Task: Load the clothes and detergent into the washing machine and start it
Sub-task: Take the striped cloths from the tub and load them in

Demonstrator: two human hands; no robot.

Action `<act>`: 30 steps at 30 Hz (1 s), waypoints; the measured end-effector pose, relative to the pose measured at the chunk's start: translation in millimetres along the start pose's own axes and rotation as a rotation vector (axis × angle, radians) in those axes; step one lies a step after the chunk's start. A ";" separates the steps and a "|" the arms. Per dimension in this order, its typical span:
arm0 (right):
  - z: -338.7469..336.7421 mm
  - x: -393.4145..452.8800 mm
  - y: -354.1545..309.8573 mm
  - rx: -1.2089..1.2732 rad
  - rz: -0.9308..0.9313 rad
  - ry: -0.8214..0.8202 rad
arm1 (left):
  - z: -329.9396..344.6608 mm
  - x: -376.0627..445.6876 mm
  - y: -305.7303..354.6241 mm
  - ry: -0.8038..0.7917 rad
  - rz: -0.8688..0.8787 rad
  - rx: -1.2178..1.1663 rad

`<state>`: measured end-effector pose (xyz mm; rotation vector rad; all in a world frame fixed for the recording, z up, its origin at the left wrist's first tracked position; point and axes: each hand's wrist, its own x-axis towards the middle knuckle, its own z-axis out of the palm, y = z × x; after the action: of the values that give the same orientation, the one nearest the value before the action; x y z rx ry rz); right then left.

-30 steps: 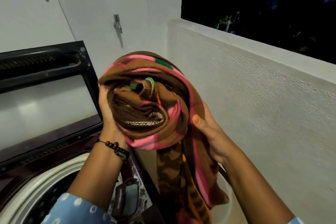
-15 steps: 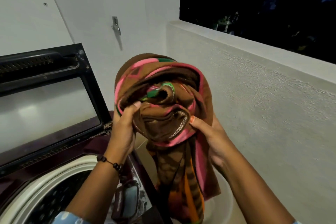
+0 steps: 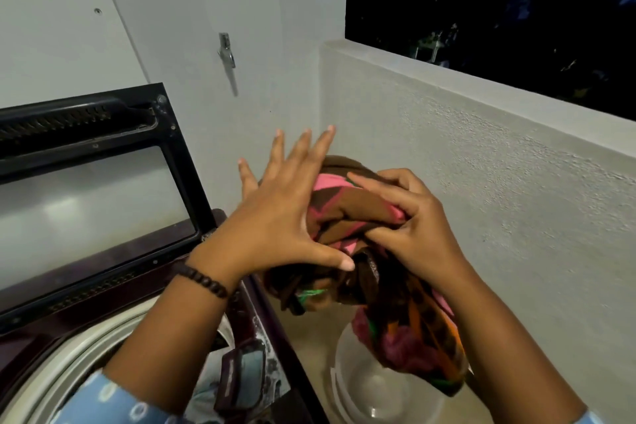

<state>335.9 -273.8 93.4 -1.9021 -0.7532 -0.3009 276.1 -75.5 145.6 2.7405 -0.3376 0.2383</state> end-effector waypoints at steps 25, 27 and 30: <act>-5.6 -23.3 26.6 0.540 0.326 -0.141 | 2.7 16.3 -20.6 0.856 -0.099 -1.326; 4.8 -20.7 22.2 0.575 0.314 -0.115 | 10.3 16.3 -12.9 0.880 -0.113 -1.435; 11.1 -15.9 19.4 0.616 0.350 0.035 | 26.5 12.0 -6.7 0.831 -0.146 -1.475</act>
<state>334.4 -275.3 66.0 -1.3986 -0.4092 0.1121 292.6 -81.9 121.4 1.0678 -0.0085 0.6911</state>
